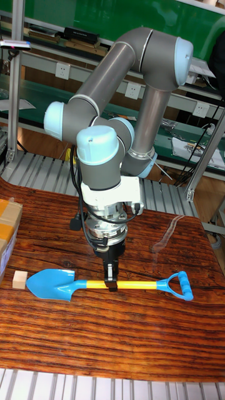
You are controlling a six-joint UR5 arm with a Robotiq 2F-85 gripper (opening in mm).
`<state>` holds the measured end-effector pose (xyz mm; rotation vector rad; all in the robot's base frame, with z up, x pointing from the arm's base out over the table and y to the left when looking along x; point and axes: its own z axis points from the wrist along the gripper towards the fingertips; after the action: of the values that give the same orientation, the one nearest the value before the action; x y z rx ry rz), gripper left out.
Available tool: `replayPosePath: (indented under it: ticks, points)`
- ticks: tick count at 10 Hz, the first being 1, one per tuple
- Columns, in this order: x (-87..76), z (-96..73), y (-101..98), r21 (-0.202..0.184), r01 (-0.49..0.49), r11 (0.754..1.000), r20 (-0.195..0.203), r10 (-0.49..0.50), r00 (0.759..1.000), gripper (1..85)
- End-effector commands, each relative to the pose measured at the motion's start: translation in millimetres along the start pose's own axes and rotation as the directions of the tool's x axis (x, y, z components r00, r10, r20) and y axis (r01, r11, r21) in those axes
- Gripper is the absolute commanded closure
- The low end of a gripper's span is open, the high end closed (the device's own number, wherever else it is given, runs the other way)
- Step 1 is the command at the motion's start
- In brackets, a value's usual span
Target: Use a shovel to scoop up an object
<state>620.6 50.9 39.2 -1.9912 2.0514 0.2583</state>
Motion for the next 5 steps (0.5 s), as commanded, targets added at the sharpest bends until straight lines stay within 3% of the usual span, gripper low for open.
replayPosePath:
  ticks: [1,4,5]
  points:
    - [-1.3,-1.8,-0.7,0.000,-0.044,0.999,0.010,0.044,0.999,84.7]
    - [-13.3,-2.3,-4.1,0.010,-0.060,0.998,0.057,0.060,0.997,84.7]
    - [-8.2,-2.1,-8.5,0.029,-0.045,0.999,0.038,0.044,0.998,84.7]
